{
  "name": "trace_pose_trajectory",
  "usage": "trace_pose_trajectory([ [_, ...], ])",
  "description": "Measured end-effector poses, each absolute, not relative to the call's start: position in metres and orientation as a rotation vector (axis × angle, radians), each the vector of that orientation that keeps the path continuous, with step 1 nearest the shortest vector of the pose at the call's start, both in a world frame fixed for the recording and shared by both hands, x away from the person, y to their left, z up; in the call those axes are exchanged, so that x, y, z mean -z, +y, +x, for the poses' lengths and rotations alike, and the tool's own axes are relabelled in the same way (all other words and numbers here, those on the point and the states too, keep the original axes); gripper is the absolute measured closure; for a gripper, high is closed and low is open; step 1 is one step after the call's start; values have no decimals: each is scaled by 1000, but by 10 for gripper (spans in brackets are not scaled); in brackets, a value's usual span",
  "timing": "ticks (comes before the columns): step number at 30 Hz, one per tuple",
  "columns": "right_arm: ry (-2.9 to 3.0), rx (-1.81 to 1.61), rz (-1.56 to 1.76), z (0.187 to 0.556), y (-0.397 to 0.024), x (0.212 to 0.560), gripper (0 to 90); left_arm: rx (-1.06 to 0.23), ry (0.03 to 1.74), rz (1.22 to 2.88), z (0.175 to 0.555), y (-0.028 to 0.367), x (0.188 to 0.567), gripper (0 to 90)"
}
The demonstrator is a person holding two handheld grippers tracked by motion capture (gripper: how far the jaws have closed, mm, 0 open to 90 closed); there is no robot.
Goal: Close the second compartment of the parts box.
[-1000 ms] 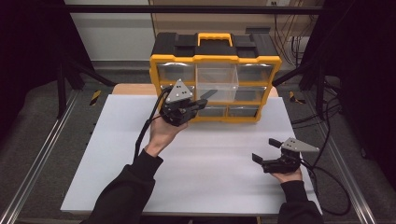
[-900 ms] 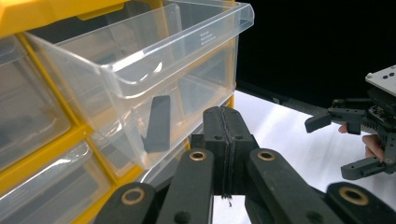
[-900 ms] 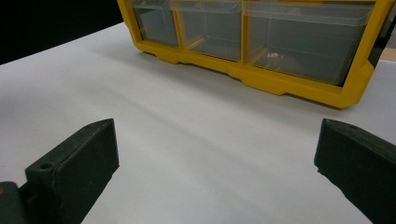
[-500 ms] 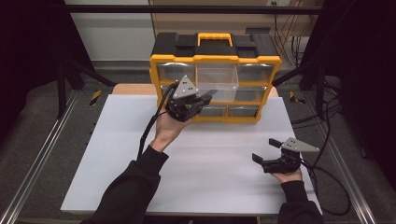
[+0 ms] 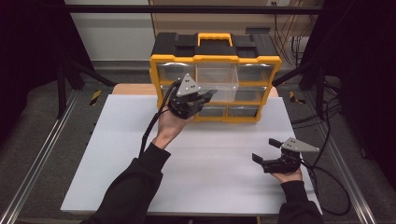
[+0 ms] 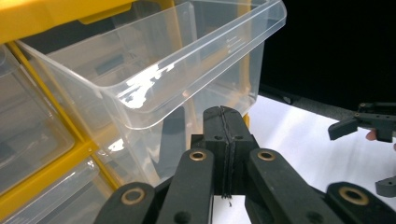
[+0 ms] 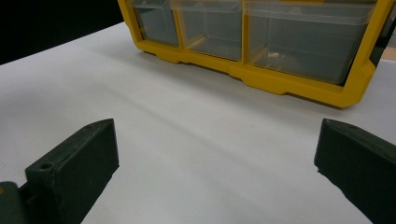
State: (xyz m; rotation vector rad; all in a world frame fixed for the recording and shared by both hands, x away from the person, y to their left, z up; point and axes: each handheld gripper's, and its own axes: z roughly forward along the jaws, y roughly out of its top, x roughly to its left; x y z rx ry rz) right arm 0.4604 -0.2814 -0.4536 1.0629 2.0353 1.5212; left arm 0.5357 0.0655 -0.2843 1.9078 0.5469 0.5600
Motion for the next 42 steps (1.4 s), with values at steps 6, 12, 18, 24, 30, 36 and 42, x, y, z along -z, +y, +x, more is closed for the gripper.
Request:
trace_pose_trajectory([
  [6,2035,-1522,1063,460,-281,454,2,-574,552,1912,539,64,285,898],
  [12,2033,-1525,1065,460,-282,453,2,-586,536,1914,539,61,283,898],
  [18,2033,-1526,1063,460,-282,453,2,-604,531,1918,540,59,280,898],
  [24,2033,-1525,1064,460,-282,453,2,-611,536,1917,544,60,280,898],
  [30,2036,-1523,1064,460,-281,454,2,-614,540,1917,548,59,280,898],
  [36,2036,-1522,1063,460,-281,454,2,-614,535,1913,552,58,279,898],
  [42,2033,-1524,1065,460,-282,453,3,-619,536,1915,556,57,280,898],
])
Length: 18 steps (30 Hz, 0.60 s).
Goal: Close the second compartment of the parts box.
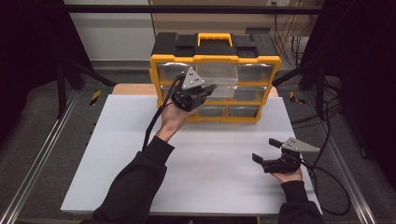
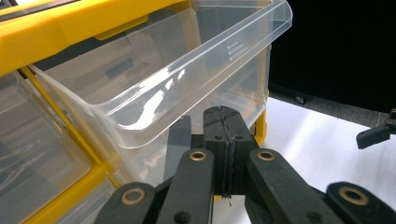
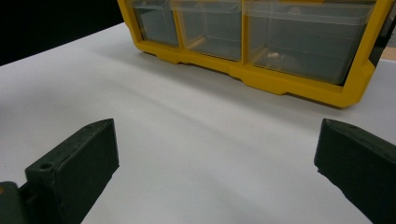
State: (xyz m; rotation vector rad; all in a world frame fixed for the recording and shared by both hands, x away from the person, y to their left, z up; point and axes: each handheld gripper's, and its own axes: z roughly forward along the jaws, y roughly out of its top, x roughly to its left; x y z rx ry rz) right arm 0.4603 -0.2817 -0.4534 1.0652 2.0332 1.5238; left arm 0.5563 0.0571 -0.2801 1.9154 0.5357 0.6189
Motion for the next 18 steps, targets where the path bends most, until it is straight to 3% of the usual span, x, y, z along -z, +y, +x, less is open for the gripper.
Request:
trace_pose_trajectory([
  [18,2037,-1519,1066,460,-281,454,2,-635,534,1925,569,57,281,899],
])
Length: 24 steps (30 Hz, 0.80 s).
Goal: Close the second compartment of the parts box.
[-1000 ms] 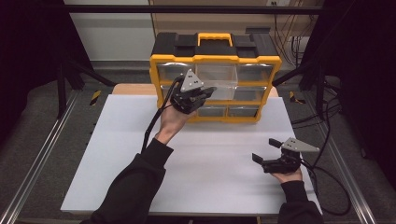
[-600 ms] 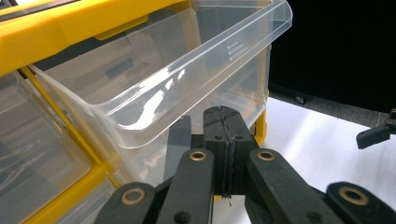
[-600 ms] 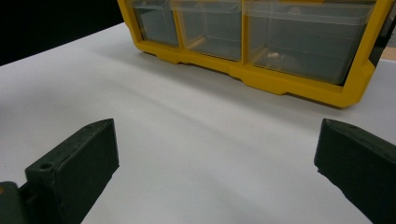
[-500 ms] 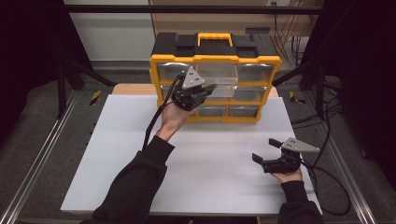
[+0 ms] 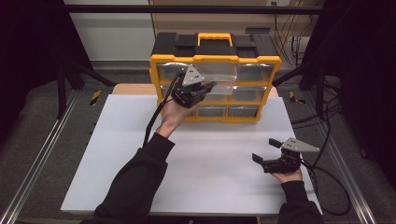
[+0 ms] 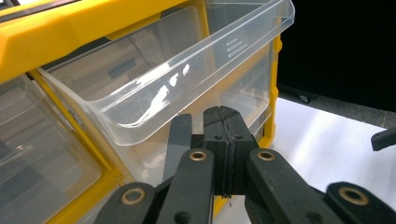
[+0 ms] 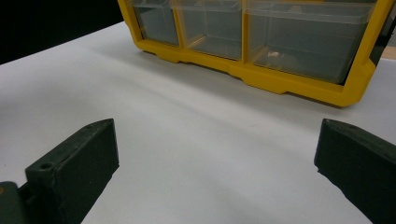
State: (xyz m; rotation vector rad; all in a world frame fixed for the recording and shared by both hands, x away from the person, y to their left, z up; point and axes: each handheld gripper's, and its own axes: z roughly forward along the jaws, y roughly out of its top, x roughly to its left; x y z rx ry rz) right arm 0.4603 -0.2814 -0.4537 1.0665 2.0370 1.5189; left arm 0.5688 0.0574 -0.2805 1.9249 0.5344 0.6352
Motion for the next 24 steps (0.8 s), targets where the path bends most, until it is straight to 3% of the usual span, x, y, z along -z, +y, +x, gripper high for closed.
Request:
trace_pose_trajectory([
  [24,2042,-1518,1062,461,-281,454,2,-673,538,1939,584,54,279,899],
])
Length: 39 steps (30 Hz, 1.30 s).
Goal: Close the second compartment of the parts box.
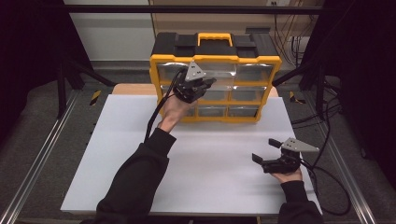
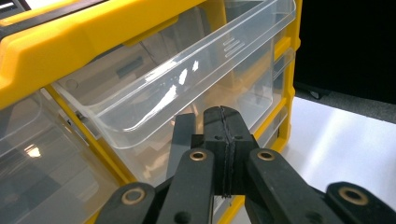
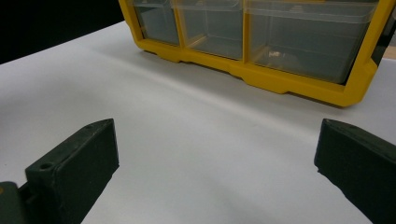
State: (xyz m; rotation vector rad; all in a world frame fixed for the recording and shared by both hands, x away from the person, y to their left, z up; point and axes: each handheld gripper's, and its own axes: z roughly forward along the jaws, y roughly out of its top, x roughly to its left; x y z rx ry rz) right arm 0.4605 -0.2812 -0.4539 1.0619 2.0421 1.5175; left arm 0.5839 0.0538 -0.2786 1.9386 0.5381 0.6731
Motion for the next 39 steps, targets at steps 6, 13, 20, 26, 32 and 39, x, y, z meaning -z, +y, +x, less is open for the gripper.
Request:
trace_pose_trajectory([
  [6,2038,-1521,1063,460,-281,454,2,-681,541,1943,588,53,278,899],
  [13,2036,-1524,1063,460,-282,453,2,-687,550,1942,594,52,278,899],
  [20,2037,-1523,1063,460,-282,453,2,-705,538,1954,598,51,277,899],
  [26,2037,-1521,1063,460,-282,453,2,-720,554,1952,604,51,277,899],
  [32,2036,-1522,1063,460,-282,453,2,-730,559,1954,606,51,276,900],
  [39,2035,-1523,1064,460,-282,453,2,-744,559,1953,608,49,273,900],
])
